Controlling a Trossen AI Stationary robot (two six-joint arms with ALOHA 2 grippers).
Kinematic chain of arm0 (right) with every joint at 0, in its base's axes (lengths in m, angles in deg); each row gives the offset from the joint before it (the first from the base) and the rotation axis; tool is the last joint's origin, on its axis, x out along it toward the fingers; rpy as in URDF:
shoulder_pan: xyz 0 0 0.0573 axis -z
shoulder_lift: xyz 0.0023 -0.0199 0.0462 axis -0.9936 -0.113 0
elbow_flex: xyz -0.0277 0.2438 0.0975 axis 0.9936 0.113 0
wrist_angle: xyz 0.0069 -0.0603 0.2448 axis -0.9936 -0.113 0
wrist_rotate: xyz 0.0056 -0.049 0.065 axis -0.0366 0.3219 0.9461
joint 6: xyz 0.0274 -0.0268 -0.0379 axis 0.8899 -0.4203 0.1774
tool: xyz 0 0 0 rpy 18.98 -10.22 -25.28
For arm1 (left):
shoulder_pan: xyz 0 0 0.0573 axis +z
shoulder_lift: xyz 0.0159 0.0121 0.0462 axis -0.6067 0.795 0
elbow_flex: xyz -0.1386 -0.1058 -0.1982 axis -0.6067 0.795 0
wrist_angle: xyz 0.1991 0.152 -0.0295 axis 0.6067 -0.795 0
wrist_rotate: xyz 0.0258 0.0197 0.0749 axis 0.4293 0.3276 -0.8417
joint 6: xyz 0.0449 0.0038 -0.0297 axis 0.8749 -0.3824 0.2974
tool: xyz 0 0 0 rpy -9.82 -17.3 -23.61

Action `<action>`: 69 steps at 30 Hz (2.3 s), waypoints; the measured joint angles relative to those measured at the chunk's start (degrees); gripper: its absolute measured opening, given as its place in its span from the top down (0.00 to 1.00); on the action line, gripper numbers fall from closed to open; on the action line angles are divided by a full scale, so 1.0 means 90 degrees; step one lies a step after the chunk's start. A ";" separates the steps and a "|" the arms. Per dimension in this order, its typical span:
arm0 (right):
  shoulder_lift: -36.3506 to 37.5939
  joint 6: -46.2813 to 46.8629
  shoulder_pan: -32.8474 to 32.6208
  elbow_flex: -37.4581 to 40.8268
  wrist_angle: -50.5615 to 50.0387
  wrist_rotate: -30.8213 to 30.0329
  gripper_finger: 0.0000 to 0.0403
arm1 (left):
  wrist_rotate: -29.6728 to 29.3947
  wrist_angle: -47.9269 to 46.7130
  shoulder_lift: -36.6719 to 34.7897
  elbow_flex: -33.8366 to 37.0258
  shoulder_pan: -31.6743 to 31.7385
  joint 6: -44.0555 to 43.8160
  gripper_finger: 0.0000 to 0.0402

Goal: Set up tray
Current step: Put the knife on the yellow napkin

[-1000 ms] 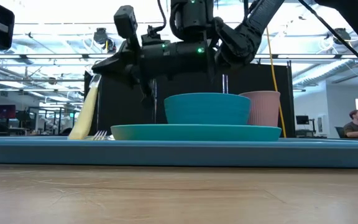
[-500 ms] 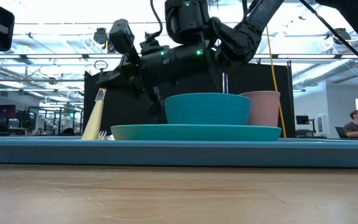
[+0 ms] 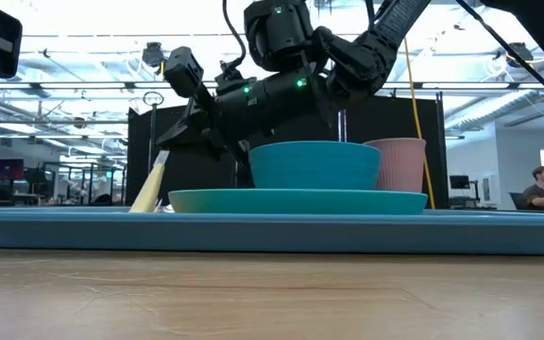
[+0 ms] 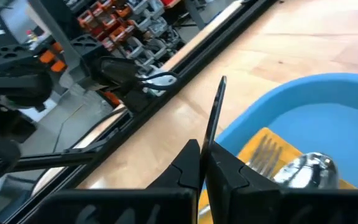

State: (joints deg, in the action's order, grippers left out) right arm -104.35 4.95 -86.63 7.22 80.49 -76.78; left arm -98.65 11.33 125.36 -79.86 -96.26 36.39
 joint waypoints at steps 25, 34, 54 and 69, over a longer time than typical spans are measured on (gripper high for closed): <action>-0.0017 -0.0048 0.0017 0.0022 -0.0283 -0.0149 0.92 | 0.0002 0.0000 0.0000 0.0000 0.0000 -0.0023 0.92; -0.0019 -0.0031 0.0015 0.0022 -0.0259 -0.0140 0.92 | 0.0005 0.0000 0.0000 0.0000 0.0001 -0.0024 0.92; -0.0029 0.0027 0.0010 0.0022 -0.0258 -0.0285 0.74 | 0.0007 0.0000 0.0000 -0.0001 -0.0001 -0.0048 0.92; -0.0029 -0.0032 0.0012 0.0022 -0.0154 -0.0664 0.65 | 0.0010 0.0000 0.0000 -0.0002 0.0002 -0.0048 0.92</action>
State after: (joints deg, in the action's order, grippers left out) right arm -104.61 4.66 -86.52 7.42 79.11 -82.75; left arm -98.56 11.33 125.36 -79.88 -96.24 35.97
